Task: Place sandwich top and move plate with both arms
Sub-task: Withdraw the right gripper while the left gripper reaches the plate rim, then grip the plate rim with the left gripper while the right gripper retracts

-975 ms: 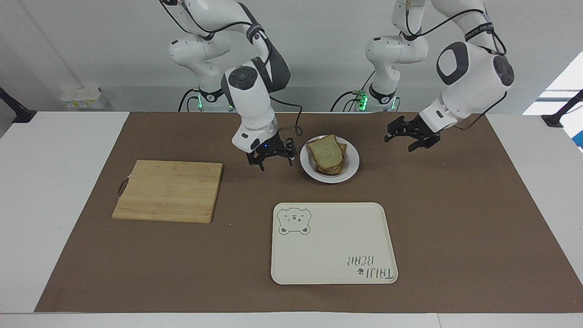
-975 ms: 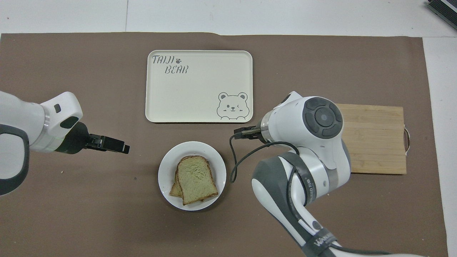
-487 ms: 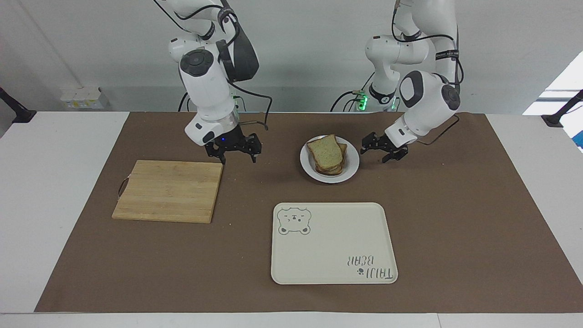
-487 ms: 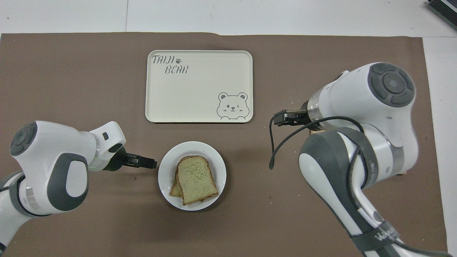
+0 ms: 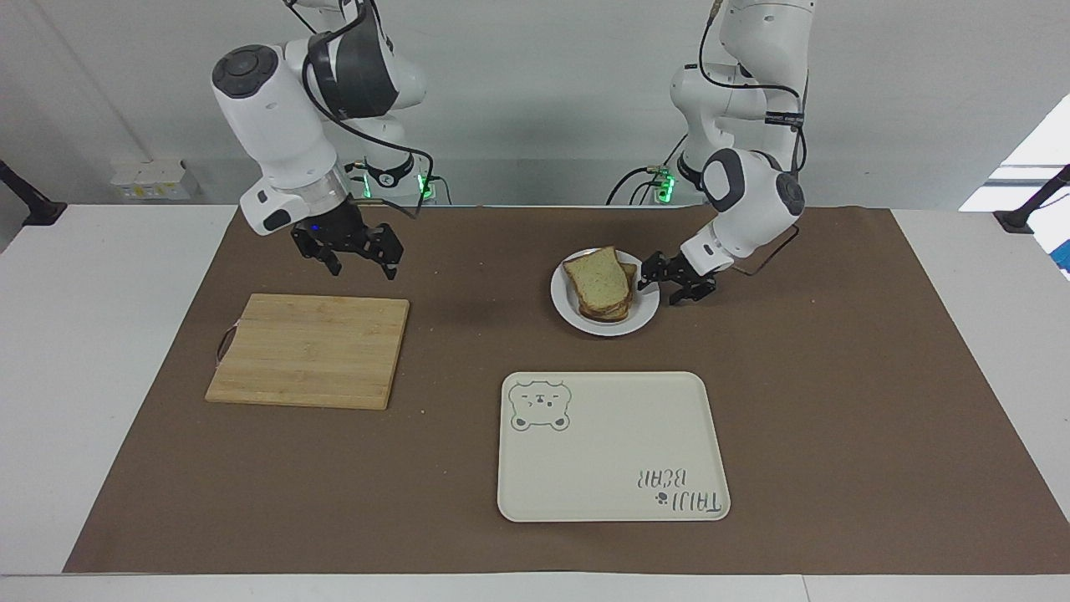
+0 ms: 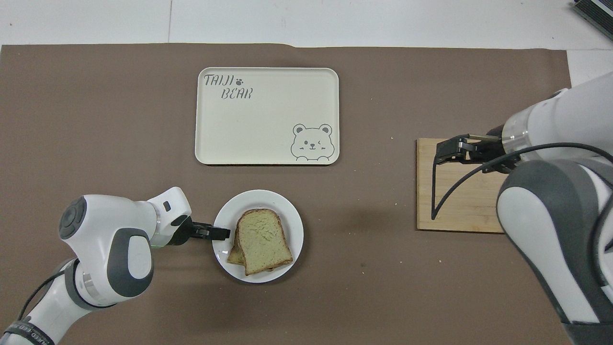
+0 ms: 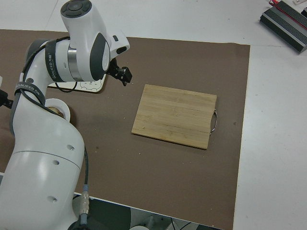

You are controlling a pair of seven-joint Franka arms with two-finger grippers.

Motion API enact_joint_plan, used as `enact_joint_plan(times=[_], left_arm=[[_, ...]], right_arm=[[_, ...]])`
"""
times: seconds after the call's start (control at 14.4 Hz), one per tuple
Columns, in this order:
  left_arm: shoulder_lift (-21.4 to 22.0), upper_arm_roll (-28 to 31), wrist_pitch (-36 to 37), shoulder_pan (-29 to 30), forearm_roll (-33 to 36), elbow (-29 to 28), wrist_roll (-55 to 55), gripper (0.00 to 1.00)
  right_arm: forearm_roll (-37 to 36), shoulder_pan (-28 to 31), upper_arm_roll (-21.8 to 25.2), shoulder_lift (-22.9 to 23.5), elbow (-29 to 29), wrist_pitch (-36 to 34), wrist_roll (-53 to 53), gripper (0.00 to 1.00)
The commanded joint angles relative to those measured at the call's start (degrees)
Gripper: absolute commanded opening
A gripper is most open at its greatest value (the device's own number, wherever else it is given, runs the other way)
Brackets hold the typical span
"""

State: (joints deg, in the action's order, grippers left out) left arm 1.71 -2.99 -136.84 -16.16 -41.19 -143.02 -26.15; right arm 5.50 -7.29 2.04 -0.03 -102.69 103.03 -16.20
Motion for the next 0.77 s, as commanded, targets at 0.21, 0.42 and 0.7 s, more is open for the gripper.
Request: enact_joint_plan(times=[0.21,0.42,0.7], left_arm=[[0.7,0.8,-2.4,-3.4,-1.9,-2.0,-1.7,0.58],[-1.5,0.8,-3.8,-3.7,-2.1,-2.2,-1.7,0.2],[-2.0,1.0,-3.2,-3.1,-4.0,-1.2,-1.7,0.0]], right_arm=[[-4.6,2.3,-0.5,-3.9,-0.1,-2.1,2.5,1.0],[-4.9,2.5,-0.5,-6.4,-0.1,-3.7,7.2,1.0],[-5.0,5.0,-0.7,-6.4,7.1,-9.9,9.3,1.0]])
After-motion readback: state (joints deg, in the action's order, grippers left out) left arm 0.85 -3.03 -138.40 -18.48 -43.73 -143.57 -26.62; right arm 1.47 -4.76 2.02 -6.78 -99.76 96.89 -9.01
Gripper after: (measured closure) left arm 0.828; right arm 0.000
